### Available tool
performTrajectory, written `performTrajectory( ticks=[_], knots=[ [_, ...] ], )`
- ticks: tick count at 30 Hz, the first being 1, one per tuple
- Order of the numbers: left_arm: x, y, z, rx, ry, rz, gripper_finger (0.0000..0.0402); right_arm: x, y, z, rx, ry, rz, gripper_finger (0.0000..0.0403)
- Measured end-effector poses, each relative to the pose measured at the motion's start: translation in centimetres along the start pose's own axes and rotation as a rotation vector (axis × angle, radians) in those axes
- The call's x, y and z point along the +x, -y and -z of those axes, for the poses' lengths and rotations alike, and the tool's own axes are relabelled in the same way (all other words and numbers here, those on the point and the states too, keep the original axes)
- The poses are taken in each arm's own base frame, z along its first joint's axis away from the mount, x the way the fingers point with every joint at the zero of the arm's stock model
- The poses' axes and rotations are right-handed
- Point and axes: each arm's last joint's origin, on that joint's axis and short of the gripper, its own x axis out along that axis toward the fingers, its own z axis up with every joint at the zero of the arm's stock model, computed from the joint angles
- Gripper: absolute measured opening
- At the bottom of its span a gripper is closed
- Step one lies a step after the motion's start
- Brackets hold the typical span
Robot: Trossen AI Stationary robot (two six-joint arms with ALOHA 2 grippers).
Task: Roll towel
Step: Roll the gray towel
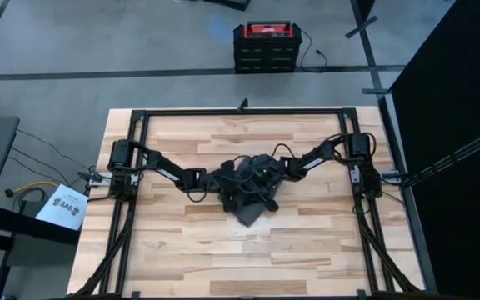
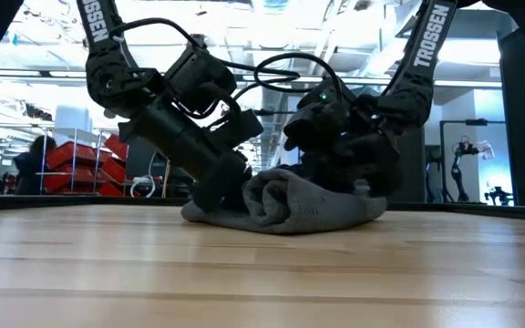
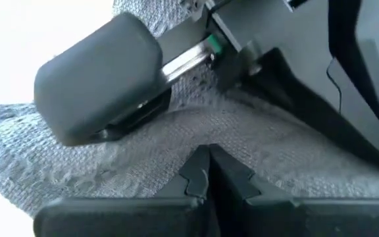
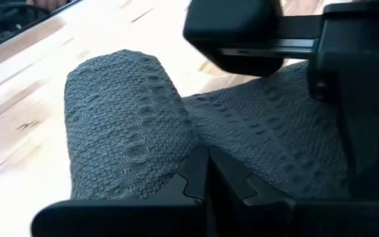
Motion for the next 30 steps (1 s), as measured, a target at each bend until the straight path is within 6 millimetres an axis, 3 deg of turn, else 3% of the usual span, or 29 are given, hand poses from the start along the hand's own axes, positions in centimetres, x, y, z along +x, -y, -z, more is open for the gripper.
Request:
performTrajectory(
  ticks=[6, 17, 30],
  knots=[
    [0.1, -0.6, 0.0, -0.014, 0.002, 0.006, 0.0, -0.4, -0.5, -0.4, -0.025, -0.03, -0.024, 0.0],
    [-0.4, -0.8, 1.1, -0.043, 0.056, -0.008, 0.0, -0.7, -1.3, 0.7, -0.005, -0.039, -0.046, 0.0],
    [-0.5, -0.9, 1.2, -0.045, 0.053, -0.017, 0.0, -1.7, -1.9, 0.2, -0.027, -0.039, -0.033, 0.0]
  ],
)
